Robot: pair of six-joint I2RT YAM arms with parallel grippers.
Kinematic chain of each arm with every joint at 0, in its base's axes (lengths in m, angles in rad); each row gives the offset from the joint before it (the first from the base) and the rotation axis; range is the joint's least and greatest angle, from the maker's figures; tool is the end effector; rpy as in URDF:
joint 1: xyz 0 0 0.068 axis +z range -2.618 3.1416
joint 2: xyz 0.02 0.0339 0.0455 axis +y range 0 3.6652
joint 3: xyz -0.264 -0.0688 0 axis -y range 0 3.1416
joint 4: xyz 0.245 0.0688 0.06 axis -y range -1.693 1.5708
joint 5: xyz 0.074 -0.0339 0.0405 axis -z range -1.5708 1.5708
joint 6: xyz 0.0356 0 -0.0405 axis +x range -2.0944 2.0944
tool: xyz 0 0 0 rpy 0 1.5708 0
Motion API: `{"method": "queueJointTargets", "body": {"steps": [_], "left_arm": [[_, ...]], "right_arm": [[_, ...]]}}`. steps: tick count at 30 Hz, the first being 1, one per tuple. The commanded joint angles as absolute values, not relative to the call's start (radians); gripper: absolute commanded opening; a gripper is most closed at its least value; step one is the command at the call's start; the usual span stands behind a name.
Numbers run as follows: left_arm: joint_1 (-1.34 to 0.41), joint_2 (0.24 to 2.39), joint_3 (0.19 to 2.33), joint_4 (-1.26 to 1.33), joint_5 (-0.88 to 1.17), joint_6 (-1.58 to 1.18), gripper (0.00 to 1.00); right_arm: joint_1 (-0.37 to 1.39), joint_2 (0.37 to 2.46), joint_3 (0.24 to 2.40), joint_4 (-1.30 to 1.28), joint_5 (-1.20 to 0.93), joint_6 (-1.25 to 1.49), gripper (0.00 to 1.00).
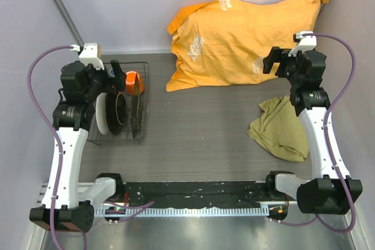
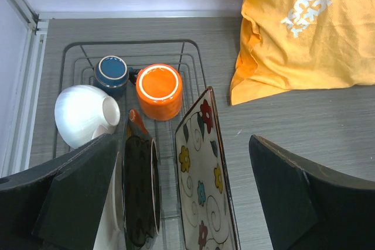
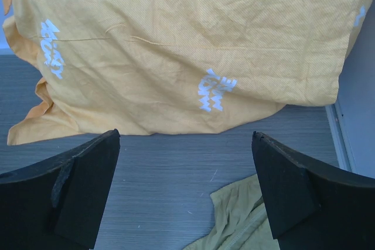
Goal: Unload the mixed dishes from the dish rack
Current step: Pick up the plate from the dish rack.
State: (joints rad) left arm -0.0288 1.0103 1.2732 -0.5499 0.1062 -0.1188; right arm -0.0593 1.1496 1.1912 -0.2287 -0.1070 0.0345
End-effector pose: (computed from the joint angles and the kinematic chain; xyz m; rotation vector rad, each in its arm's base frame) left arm 0.2054 -0.0097 0.4277 -0.0098 1.8609 -0.2010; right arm 0.2616 -0.0117 0.4042 0.0045 1.7574 0.0760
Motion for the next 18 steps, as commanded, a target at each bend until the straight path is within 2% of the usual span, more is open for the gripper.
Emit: {"method": "queueJointTargets", "body": {"steps": [1, 10, 18], "left_arm": [[-0.031, 0.988, 1.299, -0.512, 0.118, -0.098, 1.00], [-0.031, 0.991, 1.298, -0.511, 0.129, -0.098, 1.00], [-0.035, 1.017, 1.339, -0.604, 0.273, -0.052, 1.00]], "right_arm": [[-0.063, 1.135, 1.197, -0.183, -0.109, 0.023, 1.00], [-0.063, 1.135, 1.195, -0.181, -0.113, 0.021, 1.00], [-0.063, 1.129, 1.181, -0.173, -0.124, 0.011, 1.00]]}}
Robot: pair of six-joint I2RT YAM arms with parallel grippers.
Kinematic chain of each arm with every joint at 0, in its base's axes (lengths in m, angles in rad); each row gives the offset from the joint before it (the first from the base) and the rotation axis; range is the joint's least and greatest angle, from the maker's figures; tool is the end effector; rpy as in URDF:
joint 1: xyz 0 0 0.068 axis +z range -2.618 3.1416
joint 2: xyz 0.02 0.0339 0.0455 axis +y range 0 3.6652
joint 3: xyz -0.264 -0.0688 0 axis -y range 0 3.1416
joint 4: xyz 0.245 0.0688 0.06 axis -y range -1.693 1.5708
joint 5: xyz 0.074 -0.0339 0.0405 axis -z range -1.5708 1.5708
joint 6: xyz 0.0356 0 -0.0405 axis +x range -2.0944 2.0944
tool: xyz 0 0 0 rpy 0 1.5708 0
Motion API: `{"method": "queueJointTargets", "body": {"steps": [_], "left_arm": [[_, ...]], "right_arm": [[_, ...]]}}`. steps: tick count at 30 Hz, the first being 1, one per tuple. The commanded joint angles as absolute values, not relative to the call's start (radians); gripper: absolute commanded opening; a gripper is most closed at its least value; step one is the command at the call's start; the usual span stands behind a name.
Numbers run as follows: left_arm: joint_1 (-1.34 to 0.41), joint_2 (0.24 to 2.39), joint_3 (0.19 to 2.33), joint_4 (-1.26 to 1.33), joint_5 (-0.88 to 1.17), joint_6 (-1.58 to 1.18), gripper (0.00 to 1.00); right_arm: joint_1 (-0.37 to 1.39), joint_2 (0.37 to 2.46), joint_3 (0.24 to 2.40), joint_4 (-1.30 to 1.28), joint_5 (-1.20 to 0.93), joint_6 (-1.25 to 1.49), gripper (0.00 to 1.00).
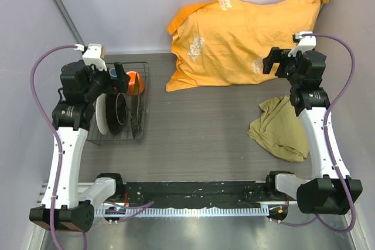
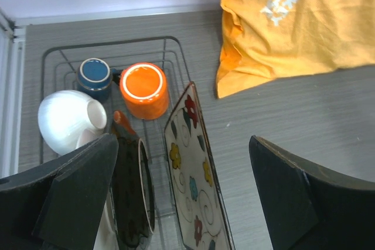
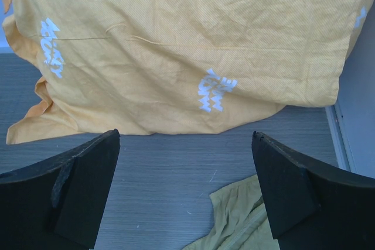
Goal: Unload the mixed dishes from the dish rack
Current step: Pick up the plate from the dish rack.
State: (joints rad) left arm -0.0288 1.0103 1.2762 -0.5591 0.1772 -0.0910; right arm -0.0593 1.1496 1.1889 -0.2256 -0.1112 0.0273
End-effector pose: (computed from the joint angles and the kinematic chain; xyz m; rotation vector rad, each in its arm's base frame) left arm 0.2044 -0.0122 0.4279 0.0649 1.8655 -0.2480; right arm 0.2618 -0.0116 0.4037 -0.0049 1.7565 0.0744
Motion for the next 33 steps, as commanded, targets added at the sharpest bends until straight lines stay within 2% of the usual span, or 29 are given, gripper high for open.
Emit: {"method": "queueJointTargets", "body": {"steps": [1, 6, 10, 13, 20, 33], "left_arm": [[-0.046, 1.026, 1.363, -0.626, 0.272, -0.048, 1.00], [-0.133, 1.115, 1.468, -0.852, 0.195, -0.003, 0.99], [-0.236, 1.155, 1.506, -0.943, 0.085, -0.011, 0.97], [-0.247, 1.183, 1.512, -1.006, 0.055, -0.034, 0.95], [-0.255, 1.224, 1.460, -1.009, -0.058, -0.052, 0.89], [-0.288, 1.301, 1.402, -0.989, -0.057, -0.071, 0.80]], "right_arm": [[-0.064, 1.132, 1.180, -0.173, -0.127, 0.011, 1.00], [-0.064, 1.146, 1.180, -0.175, -0.140, 0.006, 0.99], [-0.066, 1.158, 1.180, -0.178, -0.156, 0.006, 1.00], [-0.066, 1.161, 1.180, -0.179, -0.164, 0.006, 1.00], [-0.067, 1.166, 1.172, -0.176, -0.186, 0.005, 1.00], [-0.072, 1.172, 1.169, -0.176, -0.198, -0.020, 1.00]]}}
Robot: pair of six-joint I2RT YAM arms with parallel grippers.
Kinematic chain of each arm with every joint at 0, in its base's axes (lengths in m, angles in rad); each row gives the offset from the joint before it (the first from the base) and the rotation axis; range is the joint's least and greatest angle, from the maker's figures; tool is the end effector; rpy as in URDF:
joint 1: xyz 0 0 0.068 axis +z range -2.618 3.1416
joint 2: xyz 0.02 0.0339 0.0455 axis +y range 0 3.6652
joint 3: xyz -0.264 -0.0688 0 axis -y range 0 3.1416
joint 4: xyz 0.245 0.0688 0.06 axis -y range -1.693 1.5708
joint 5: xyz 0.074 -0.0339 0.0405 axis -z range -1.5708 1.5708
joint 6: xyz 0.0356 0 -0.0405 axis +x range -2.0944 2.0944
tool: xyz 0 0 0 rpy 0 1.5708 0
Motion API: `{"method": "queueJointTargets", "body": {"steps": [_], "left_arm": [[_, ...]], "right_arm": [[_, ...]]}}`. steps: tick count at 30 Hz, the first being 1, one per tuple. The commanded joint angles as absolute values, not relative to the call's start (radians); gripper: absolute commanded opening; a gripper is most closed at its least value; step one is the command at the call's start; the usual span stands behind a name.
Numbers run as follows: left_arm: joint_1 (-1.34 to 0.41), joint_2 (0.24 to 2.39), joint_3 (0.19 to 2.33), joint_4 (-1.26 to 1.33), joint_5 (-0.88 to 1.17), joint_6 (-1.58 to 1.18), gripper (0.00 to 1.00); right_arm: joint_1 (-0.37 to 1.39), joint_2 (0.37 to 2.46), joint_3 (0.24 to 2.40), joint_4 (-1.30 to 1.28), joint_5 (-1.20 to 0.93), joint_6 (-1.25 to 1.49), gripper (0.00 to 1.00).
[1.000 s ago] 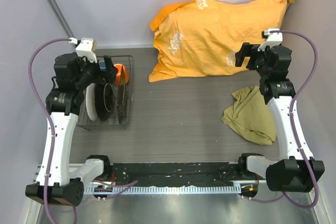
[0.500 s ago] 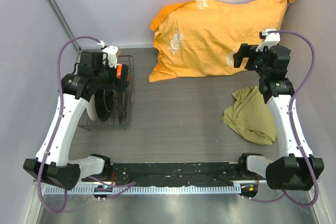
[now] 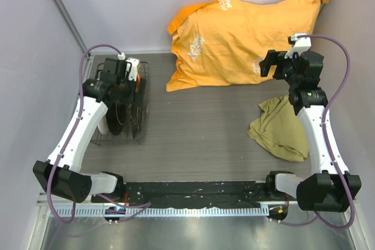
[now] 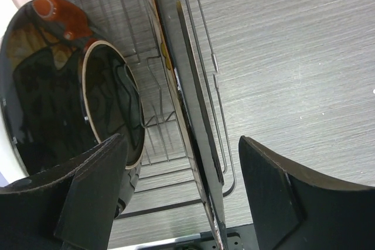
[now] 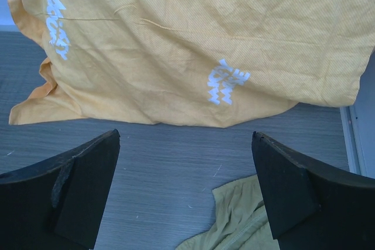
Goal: Unload the mixed dishes from the dish rack
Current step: Pick up the plate from the dish rack.
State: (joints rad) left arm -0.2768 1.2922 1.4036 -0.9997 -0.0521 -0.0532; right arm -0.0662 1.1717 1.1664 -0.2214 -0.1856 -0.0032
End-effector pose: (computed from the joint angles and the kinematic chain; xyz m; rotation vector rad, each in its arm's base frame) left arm 0.2442 -0.0674 0.3692 0.2517 2.4462 -0.0802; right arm 0.2688 -0.0112 0.3910 -0.0761 1.7934 0.1171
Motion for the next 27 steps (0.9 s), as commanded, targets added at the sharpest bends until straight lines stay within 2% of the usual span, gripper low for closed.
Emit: {"method": "queueJointTargets", "body": {"steps": [1, 23, 27], "left_arm": [[-0.287, 1.304, 1.401, -0.988, -0.057, -0.071, 0.80], [-0.337, 1.370, 1.394, -0.989, -0.189, -0.067, 0.69], [-0.344, 1.390, 1.391, -0.983, -0.196, -0.066, 0.65]], "right_arm": [[-0.074, 1.172, 1.167, -0.176, -0.198, -0.020, 1.00], [-0.081, 1.186, 1.163, -0.173, -0.213, -0.031, 1.00], [-0.083, 1.184, 1.163, -0.175, -0.216, -0.032, 1.00]]}}
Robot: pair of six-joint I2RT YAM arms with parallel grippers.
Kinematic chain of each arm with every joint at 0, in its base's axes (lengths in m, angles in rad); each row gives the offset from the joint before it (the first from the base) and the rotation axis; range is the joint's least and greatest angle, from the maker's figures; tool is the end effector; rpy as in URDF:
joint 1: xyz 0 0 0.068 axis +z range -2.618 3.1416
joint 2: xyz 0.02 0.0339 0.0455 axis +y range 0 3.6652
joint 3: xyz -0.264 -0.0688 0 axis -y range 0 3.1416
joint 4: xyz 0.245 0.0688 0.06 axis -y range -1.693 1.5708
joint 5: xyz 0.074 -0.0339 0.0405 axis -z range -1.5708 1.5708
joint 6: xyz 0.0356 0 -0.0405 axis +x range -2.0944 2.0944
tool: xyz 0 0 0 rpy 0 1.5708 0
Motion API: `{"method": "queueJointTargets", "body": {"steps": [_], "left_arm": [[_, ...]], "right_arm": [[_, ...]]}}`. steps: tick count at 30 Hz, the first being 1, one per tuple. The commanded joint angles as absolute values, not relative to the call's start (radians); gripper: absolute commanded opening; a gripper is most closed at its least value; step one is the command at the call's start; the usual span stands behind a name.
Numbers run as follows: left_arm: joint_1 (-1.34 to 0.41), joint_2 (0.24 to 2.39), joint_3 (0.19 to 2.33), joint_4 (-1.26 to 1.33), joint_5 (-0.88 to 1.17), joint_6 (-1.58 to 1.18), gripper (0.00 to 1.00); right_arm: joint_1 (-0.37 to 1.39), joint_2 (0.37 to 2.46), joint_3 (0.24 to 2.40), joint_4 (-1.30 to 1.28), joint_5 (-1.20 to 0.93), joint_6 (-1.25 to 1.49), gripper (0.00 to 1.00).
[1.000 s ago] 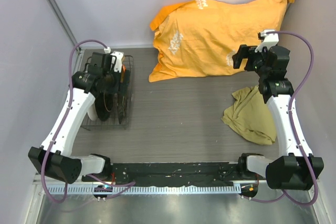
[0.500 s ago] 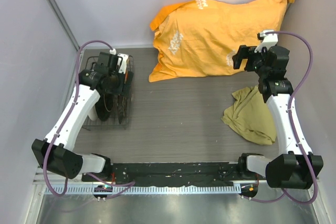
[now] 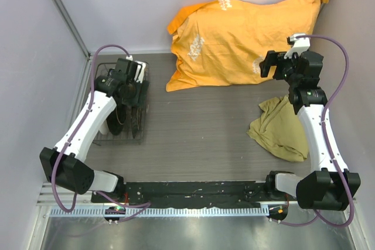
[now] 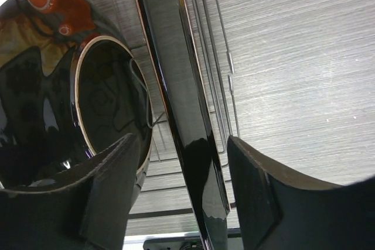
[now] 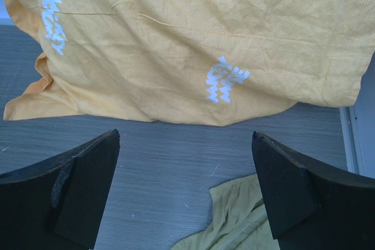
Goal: Unload the mixed dishes from the dish rack
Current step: Pick up the plate from the dish rack.
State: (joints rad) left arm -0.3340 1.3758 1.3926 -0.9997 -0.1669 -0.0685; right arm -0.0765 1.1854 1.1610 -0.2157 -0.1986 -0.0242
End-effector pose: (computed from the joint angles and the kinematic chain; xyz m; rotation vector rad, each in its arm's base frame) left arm 0.2602 -0.0840 0.3458 0.2717 2.5194 0.0543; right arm 0.2727 -0.0139 0.3862 -0.0937 1.8050 0.1081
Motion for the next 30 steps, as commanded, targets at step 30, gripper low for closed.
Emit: {"method": "queueJointTargets", "body": {"steps": [30], "left_arm": [[-0.368, 1.405, 1.379, -0.956, -0.199, -0.055, 0.25]], "right_arm": [[-0.090, 1.189, 1.158, -0.173, -0.238, -0.037, 1.00]]}}
